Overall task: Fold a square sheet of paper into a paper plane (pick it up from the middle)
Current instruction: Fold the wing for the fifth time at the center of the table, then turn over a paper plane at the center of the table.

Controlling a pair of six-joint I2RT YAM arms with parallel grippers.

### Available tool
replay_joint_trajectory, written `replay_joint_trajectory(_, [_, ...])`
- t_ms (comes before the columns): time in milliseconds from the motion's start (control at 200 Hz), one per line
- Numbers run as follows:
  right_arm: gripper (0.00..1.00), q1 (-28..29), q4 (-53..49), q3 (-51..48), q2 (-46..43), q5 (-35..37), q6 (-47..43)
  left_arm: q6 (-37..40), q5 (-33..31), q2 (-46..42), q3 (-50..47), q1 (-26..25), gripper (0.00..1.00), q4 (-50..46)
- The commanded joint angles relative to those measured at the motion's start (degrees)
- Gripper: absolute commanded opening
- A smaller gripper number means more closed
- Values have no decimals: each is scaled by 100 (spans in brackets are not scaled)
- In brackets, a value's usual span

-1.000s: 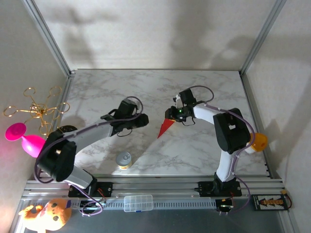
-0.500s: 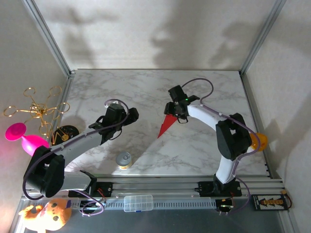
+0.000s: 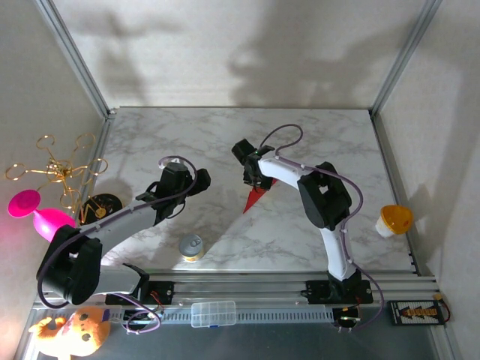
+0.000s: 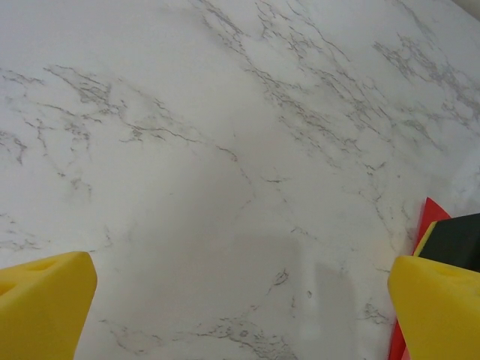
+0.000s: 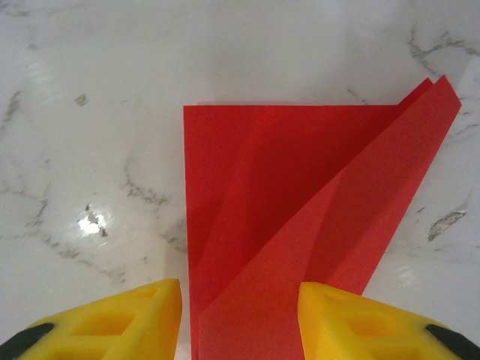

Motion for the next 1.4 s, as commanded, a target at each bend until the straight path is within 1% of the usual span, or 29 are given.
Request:
replay_joint_trajectory(0, [44, 162, -625, 276, 147, 404, 368, 149, 98, 107, -61, 69, 99, 54])
replay_joint_trajectory(135, [39, 167, -728, 297, 93, 515, 440, 129, 138, 144, -71, 76, 99, 107])
replay_joint_trajectory(421, [34, 167, -764, 322, 1, 541, 404, 18, 272, 289, -36, 81, 99, 226])
replay_joint_trajectory(611, [28, 167, -764, 322, -78, 573, 382, -26, 317, 370, 13, 76, 99, 238])
replay_joint_trajectory(1092, [2, 167, -750, 289, -311, 779, 295, -123, 450, 499, 83, 86, 99, 292])
replay_joint_trajectory(1177, [0, 167, -562, 234, -454, 759, 108, -182, 547, 492, 67, 105, 99, 318])
replay_joint_trajectory(1242, [0, 167, -227, 105, -643, 645, -144, -240, 637, 474, 36, 150, 99, 352])
replay_joint_trajectory(1327, [0, 159, 400, -140, -968, 316, -580, -337, 790, 411, -32, 278, 99, 427])
replay_joint_trajectory(1392, [0, 159, 1054, -319, -1192, -151, -973, -439, 983, 336, -124, 424, 99, 547])
